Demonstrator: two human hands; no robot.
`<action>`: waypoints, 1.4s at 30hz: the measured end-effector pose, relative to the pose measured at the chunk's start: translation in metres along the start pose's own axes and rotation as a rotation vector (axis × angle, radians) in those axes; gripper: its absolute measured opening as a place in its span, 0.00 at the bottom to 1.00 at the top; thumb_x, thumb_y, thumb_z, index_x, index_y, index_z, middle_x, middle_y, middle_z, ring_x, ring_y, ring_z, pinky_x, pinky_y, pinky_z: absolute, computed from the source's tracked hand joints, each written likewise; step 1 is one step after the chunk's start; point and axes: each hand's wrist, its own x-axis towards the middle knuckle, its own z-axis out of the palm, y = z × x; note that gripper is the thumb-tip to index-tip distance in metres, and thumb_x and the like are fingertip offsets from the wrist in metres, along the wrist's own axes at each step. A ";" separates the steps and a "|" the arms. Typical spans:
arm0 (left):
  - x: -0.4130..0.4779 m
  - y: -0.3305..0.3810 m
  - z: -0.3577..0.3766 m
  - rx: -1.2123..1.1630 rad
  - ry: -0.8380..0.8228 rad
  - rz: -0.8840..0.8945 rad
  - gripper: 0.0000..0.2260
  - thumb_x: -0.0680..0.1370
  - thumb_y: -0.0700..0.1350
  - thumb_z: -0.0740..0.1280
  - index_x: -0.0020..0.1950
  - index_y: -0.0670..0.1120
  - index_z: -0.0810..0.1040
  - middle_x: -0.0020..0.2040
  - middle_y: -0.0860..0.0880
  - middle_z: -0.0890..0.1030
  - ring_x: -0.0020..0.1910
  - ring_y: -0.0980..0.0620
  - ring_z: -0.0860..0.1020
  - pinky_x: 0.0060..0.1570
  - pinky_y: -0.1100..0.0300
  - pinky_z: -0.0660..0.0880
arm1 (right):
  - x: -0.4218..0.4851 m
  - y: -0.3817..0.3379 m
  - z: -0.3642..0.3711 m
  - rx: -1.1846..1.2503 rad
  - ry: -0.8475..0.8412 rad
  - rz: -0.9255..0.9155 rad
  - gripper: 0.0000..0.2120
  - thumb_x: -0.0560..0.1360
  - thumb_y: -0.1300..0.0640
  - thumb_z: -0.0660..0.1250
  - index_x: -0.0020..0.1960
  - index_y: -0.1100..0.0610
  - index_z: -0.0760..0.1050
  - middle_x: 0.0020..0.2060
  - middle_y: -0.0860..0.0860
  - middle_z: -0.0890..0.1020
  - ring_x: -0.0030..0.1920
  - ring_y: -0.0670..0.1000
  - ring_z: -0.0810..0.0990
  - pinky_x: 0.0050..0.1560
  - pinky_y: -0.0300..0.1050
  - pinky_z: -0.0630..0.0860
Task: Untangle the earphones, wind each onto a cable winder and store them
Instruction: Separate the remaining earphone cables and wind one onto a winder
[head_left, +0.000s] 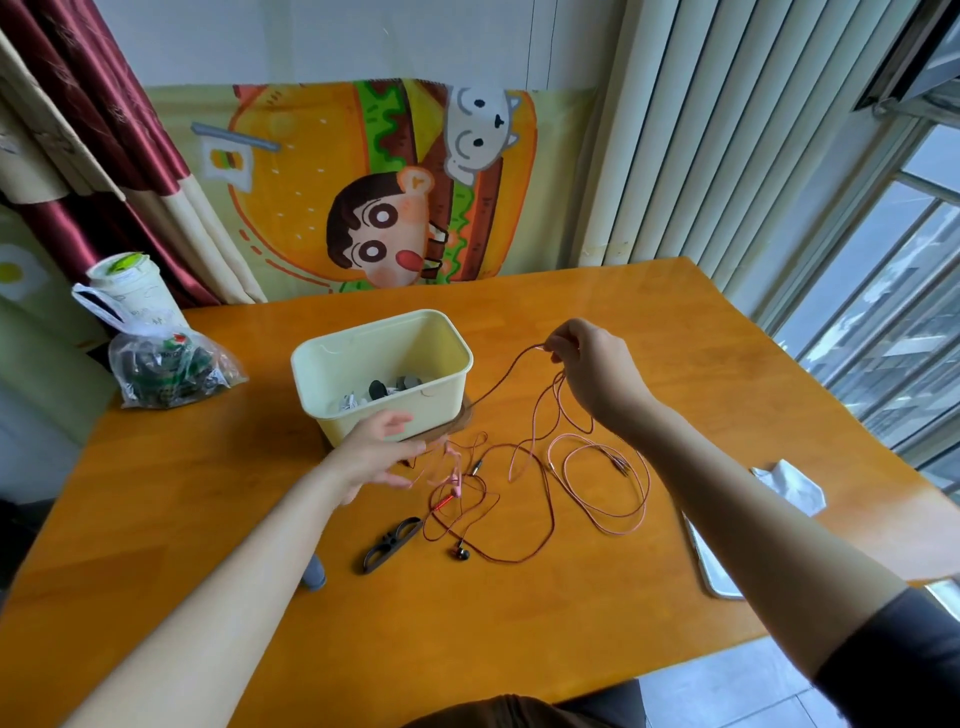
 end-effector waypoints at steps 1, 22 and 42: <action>-0.001 0.006 -0.001 0.004 0.051 0.036 0.24 0.76 0.40 0.70 0.70 0.47 0.68 0.71 0.46 0.68 0.59 0.48 0.76 0.43 0.57 0.82 | 0.001 -0.001 -0.001 -0.004 -0.006 -0.003 0.12 0.81 0.58 0.57 0.56 0.64 0.75 0.48 0.53 0.80 0.45 0.46 0.74 0.36 0.29 0.67; -0.006 0.029 0.043 0.180 -0.182 0.313 0.10 0.82 0.40 0.58 0.42 0.44 0.73 0.34 0.48 0.75 0.35 0.53 0.76 0.42 0.60 0.77 | 0.008 0.036 -0.011 -0.023 0.010 0.124 0.12 0.81 0.59 0.57 0.55 0.63 0.76 0.46 0.55 0.80 0.42 0.48 0.76 0.38 0.37 0.71; -0.010 0.063 0.040 0.483 -0.081 0.419 0.11 0.81 0.47 0.62 0.41 0.50 0.79 0.39 0.51 0.82 0.34 0.50 0.76 0.34 0.57 0.69 | -0.021 -0.009 0.027 0.052 -0.481 -0.083 0.13 0.81 0.55 0.59 0.59 0.60 0.76 0.51 0.52 0.80 0.42 0.48 0.77 0.37 0.31 0.70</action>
